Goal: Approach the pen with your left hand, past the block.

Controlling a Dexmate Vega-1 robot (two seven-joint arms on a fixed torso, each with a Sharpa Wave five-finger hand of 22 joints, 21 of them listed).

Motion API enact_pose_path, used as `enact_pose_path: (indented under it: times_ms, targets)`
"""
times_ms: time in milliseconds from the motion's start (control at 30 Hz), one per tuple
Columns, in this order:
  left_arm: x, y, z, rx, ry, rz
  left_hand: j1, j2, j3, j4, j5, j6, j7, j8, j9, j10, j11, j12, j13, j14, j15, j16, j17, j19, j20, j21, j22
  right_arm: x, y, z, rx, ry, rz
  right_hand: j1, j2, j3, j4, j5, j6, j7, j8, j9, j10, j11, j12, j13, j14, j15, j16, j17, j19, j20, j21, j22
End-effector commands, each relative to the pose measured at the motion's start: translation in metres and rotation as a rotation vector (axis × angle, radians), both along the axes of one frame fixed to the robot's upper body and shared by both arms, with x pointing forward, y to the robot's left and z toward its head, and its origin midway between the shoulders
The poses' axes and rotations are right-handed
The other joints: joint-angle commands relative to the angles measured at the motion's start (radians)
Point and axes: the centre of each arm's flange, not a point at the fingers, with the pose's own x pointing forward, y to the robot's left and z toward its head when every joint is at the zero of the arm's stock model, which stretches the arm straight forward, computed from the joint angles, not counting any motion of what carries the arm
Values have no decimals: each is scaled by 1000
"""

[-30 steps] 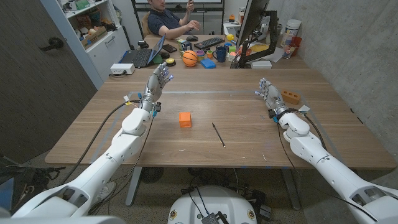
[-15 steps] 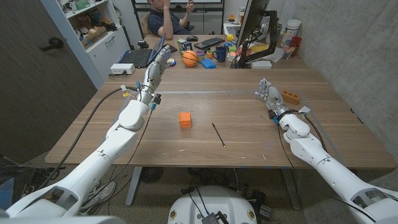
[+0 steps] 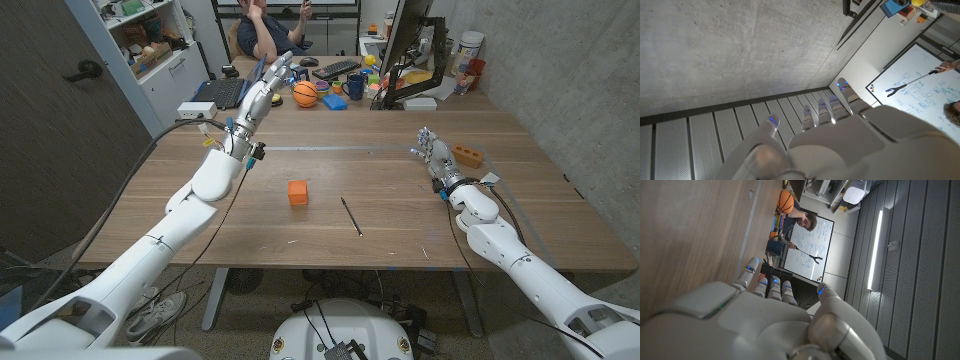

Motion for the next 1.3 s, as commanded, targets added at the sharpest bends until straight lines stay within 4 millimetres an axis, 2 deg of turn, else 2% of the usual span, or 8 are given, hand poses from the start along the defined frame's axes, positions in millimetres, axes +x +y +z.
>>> enact_pose_path:
  times_ms: [33,333,400,600,733,867,1033,1300]
  targets:
    - [-29,-31,11,183,-190,113,15,0,4,-5,7,1,-18,11,3,2,-9,0,3,7,-10,0,0,-3,-1,-7,2,-1,-2,-3,-1,0,-2,9,1,1,2,1,2,7,5,3,7,4,-4,3,2,-2,-1,3,-74,5,-3,5]
    - [-45,-53,8,315,-321,227,21,-3,5,-12,8,4,-29,11,3,4,-26,2,3,8,-10,0,0,-2,-1,-13,2,-1,-3,-5,-9,4,-3,9,1,1,3,1,3,8,5,3,7,7,-5,3,3,-1,-3,4,-73,5,-7,5]
    - [-48,-57,7,344,-345,252,27,-4,7,-19,10,20,-45,17,2,11,-43,4,3,11,-24,1,0,-2,0,-18,2,0,-2,-5,-6,5,-1,10,1,1,3,1,3,8,5,3,7,5,-6,3,3,-2,-4,4,-72,5,-8,5]
    - [-52,-66,5,394,-397,307,34,-3,9,-25,11,34,-48,21,2,22,-57,7,2,13,-44,1,-1,1,-2,-22,2,1,-1,-6,-2,8,2,10,1,0,3,1,5,11,6,3,10,5,-5,3,6,-12,-6,4,-71,6,-11,5]
    - [-56,-73,1,423,-433,384,49,-11,12,-43,13,49,-86,21,2,42,-86,11,2,27,-68,4,-2,22,-3,-25,2,1,-2,-7,0,9,1,10,1,0,3,1,6,12,6,3,11,6,-6,3,7,-12,-7,4,-70,6,-13,5]
    - [-57,-79,-2,447,-447,442,58,-66,-6,-76,15,45,-91,15,3,50,-81,7,2,33,-66,3,-1,48,79,-36,1,1,-2,-8,-4,9,3,11,1,0,3,0,7,12,6,3,14,6,-5,3,10,-12,-7,4,-69,6,-14,5]
    - [-56,-85,-4,534,-417,461,54,-115,-31,-96,23,21,-92,7,6,2,-81,-8,4,-11,-23,-10,1,39,148,-65,0,2,-2,-11,5,19,6,11,0,-1,3,0,8,12,6,3,17,3,-4,3,12,-11,-8,4,-68,6,-16,5]
    - [-53,-96,-5,688,-357,492,61,-160,-58,-124,43,-38,-92,-2,7,-87,-78,-13,4,-87,17,-16,4,15,160,-113,0,2,-3,-14,0,17,5,11,0,-2,4,0,10,11,6,3,18,3,-5,3,15,-11,-9,4,-65,7,-19,5]
